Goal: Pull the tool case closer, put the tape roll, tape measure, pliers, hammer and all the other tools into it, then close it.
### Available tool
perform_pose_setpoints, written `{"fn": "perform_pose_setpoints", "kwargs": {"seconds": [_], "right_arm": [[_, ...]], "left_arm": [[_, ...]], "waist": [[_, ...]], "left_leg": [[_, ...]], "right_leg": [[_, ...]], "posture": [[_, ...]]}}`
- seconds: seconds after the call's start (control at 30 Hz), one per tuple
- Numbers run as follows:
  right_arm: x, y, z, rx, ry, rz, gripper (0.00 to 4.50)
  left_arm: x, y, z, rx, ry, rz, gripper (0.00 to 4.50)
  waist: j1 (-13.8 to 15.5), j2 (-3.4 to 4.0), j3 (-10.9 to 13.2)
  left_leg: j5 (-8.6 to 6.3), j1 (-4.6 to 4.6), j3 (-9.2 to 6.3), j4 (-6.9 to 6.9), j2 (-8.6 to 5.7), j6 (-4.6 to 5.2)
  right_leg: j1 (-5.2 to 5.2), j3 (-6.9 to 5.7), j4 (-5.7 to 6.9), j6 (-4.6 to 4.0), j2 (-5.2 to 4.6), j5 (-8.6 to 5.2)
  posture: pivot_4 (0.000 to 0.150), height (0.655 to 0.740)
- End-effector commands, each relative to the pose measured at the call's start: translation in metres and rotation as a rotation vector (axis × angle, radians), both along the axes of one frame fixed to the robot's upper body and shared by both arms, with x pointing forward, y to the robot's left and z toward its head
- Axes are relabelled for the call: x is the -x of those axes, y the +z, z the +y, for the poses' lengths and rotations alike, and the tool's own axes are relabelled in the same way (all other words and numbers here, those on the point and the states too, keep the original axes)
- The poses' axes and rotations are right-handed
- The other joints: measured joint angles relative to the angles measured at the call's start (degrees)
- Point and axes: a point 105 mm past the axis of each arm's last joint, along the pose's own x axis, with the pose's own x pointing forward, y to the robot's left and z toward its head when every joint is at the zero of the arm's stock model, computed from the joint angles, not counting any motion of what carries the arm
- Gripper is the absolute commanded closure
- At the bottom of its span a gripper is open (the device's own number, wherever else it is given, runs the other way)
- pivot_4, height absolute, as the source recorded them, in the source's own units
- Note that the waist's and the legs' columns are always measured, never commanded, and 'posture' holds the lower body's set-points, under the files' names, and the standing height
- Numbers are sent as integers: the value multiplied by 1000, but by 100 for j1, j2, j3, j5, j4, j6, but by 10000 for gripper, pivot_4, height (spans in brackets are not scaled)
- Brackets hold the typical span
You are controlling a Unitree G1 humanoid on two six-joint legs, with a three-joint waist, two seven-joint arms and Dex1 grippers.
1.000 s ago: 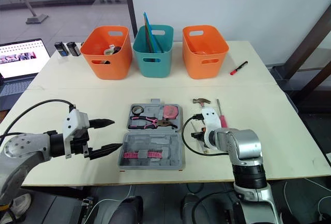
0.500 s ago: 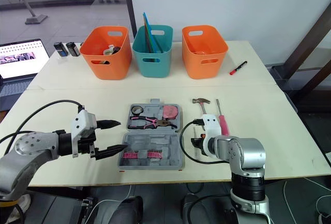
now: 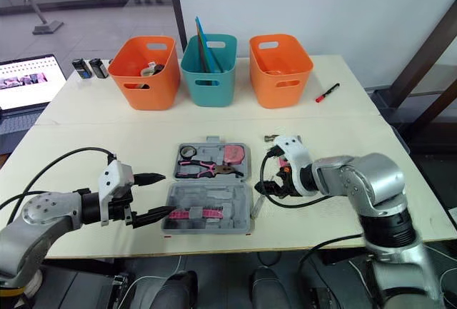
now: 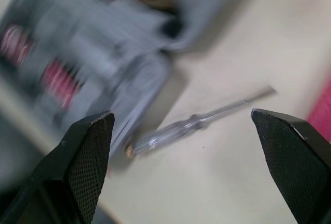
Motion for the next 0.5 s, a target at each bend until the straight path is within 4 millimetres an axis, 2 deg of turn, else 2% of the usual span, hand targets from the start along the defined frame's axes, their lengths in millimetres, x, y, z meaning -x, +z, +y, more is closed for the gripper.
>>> {"fn": "perform_pose_setpoints", "kwargs": {"seconds": [0.03,0.1,0.17,0.27,0.4,0.5], "right_arm": [[5,12,12,179,472,-272,245],[2,9,7,326,699,-371,245],[-1,5,2,367,779,-290,245],[-9,-1,-6,524,1005,-306,245],[-26,-13,-12,681,1168,-307,245],[-38,-22,-4,708,1235,-328,245]], "left_arm": [[1,13,4,-2,10,-85,0],[2,13,6,-3,14,-91,0],[6,14,8,-1,15,-95,0],[13,17,9,28,8,-102,0],[22,17,8,53,-2,-101,0],[24,17,10,46,20,-106,0]], "waist": [[19,-5,0],[0,-9,0],[-51,-11,2],[-99,-11,3],[-144,-12,3],[-150,-11,3]], "left_leg": [[0,-2,0,-2,0,0],[-4,-7,10,3,-2,-1],[-4,-7,17,6,-2,-2],[-3,-4,22,7,0,-1],[-3,1,22,8,1,-1],[-2,5,23,8,1,-1]], "right_leg": [[0,-1,-6,3,-1,-2],[0,-1,-15,11,-7,-6],[1,1,-16,26,-9,-14],[-5,7,-2,8,-6,1],[-2,7,1,7,-5,2],[-1,9,2,6,-5,3]], "posture": [[1500,7400],[1500,7400],[1500,7400],[1500,7400],[1500,7400],[1500,7400]]}}
